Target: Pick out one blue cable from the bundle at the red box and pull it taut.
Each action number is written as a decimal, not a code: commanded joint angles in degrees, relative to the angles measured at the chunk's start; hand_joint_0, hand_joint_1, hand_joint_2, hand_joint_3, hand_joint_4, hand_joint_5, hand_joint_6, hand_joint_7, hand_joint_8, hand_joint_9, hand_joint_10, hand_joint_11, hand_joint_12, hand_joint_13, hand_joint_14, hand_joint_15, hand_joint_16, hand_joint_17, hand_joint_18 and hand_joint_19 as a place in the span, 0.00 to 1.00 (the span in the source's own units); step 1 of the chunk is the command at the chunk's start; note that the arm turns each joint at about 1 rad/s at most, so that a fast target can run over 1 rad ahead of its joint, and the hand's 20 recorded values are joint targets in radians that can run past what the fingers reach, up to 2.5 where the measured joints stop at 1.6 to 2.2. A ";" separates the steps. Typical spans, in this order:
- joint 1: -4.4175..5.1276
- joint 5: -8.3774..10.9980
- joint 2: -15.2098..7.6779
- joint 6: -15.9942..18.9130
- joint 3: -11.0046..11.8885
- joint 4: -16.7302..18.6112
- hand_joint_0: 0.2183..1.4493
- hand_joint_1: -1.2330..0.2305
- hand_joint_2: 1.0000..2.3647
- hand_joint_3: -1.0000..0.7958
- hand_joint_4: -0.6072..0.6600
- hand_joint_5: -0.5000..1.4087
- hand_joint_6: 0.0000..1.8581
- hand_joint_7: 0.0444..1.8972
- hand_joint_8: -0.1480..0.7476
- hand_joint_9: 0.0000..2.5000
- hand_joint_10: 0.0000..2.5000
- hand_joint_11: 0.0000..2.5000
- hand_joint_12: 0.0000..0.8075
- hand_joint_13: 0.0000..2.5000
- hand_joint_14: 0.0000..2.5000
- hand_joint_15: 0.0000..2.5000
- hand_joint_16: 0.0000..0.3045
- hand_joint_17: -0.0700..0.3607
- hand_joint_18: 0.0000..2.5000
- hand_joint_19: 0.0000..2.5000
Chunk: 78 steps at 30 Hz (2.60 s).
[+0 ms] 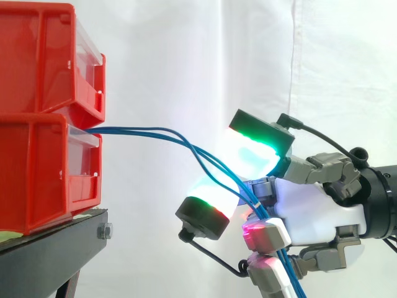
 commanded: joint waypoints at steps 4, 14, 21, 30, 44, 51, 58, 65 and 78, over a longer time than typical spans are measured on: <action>-0.21 0.15 0.44 -0.01 0.00 -0.11 0.22 0.45 0.00 0.28 0.51 0.22 0.46 0.48 0.50 0.53 0.01 0.26 0.47 0.49 0.01 0.23 0.18 0.44 0.44 0.25; -0.39 0.24 0.79 -0.19 0.44 -0.82 0.24 0.58 0.00 0.28 0.48 0.22 0.45 0.49 0.48 0.54 0.01 0.26 0.46 0.49 0.01 0.24 0.17 0.43 0.43 0.27; -0.48 0.24 0.79 -0.19 0.79 -0.99 0.28 0.55 0.00 0.28 0.47 0.22 0.45 0.51 0.47 0.53 0.01 0.26 0.45 0.48 0.01 0.24 0.16 0.42 0.42 0.27; -0.48 0.24 0.79 -0.19 0.79 -1.08 0.32 0.46 0.00 0.30 0.47 0.21 0.45 0.50 0.48 0.52 0.01 0.26 0.45 0.48 0.01 0.24 0.16 0.42 0.42 0.28; -0.48 0.24 0.79 -0.27 0.79 -1.17 0.30 0.39 0.01 0.41 0.49 0.21 0.47 0.51 0.50 0.51 0.01 0.27 0.46 0.47 0.01 0.25 0.17 0.43 0.41 0.28; -0.39 0.24 0.79 -0.27 0.79 -1.26 0.30 0.42 0.00 0.29 0.50 0.21 0.47 0.50 0.50 0.52 0.01 0.27 0.46 0.47 0.01 0.25 0.17 0.43 0.41 0.28; -0.30 0.24 0.79 -0.27 0.88 -1.26 0.29 0.45 0.00 0.28 0.51 0.21 0.47 0.50 0.50 0.53 0.01 0.27 0.47 0.48 0.01 0.25 0.17 0.43 0.41 0.28; -0.39 0.24 0.79 -0.27 0.79 -1.17 0.32 0.41 0.01 0.35 0.50 0.21 0.47 0.54 0.50 0.53 0.01 0.27 0.46 0.47 0.01 0.25 0.17 0.43 0.41 0.27; -0.39 0.24 0.79 -0.27 0.79 -1.26 0.35 0.29 0.01 0.39 0.52 0.20 0.49 0.51 0.51 0.51 0.01 0.28 0.47 0.47 0.01 0.25 0.17 0.43 0.41 0.27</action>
